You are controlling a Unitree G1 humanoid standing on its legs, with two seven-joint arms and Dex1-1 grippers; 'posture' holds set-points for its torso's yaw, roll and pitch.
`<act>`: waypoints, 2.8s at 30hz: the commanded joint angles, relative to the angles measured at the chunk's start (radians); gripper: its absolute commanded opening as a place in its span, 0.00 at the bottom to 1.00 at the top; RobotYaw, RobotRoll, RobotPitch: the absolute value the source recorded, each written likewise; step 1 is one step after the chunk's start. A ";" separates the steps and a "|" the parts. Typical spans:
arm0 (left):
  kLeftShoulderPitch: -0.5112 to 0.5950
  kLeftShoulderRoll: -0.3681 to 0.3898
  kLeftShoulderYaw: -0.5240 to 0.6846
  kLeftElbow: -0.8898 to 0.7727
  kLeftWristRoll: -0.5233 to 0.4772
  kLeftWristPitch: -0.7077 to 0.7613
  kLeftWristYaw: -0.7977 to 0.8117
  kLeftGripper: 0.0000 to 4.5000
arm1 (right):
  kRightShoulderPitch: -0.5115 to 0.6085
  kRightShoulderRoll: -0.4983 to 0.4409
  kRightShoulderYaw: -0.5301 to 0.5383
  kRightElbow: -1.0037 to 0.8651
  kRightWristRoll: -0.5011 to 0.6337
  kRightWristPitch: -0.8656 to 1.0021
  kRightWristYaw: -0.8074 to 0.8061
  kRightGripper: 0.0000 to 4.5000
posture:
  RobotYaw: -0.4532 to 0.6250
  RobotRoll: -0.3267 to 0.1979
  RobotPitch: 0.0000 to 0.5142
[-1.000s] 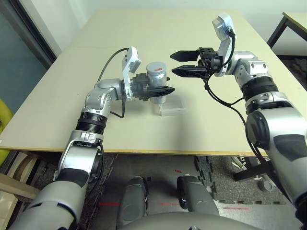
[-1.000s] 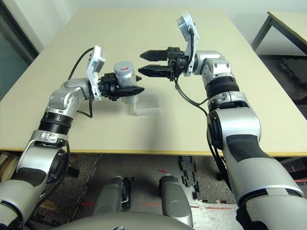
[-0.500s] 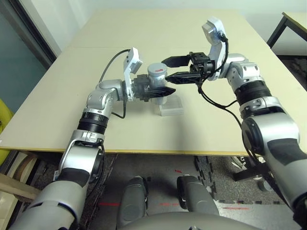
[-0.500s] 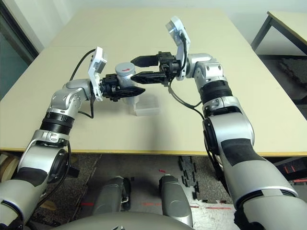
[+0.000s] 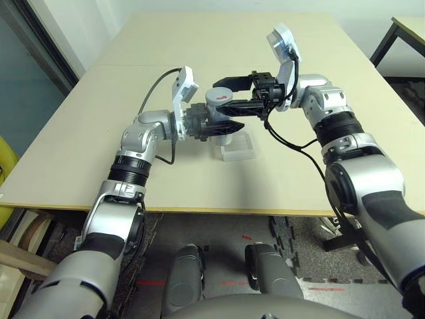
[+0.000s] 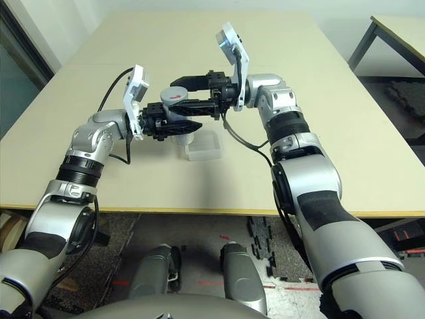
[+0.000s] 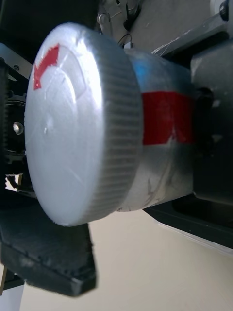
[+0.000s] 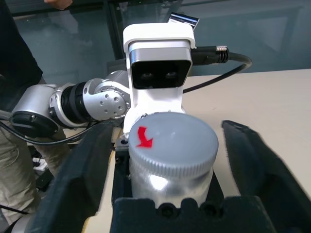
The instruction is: Pour the medicine from the bottle into the box.
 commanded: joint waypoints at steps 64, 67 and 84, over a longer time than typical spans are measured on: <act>-0.076 0.080 0.076 0.215 0.095 -0.165 0.122 0.59 | 0.311 -0.213 -0.209 0.025 -0.104 -0.109 -0.770 1.00 | 0.26 0.62 0.10; -0.106 0.093 0.082 0.265 0.110 -0.190 0.127 0.59 | 0.365 -0.249 -0.152 -0.084 -0.107 -0.093 -0.612 1.00 | 0.25 0.62 0.10; -0.224 0.127 0.097 0.468 0.164 -0.299 0.100 0.59 | 0.539 -0.360 -0.053 -0.445 -0.040 -0.001 -0.187 1.00 | 0.23 0.62 0.08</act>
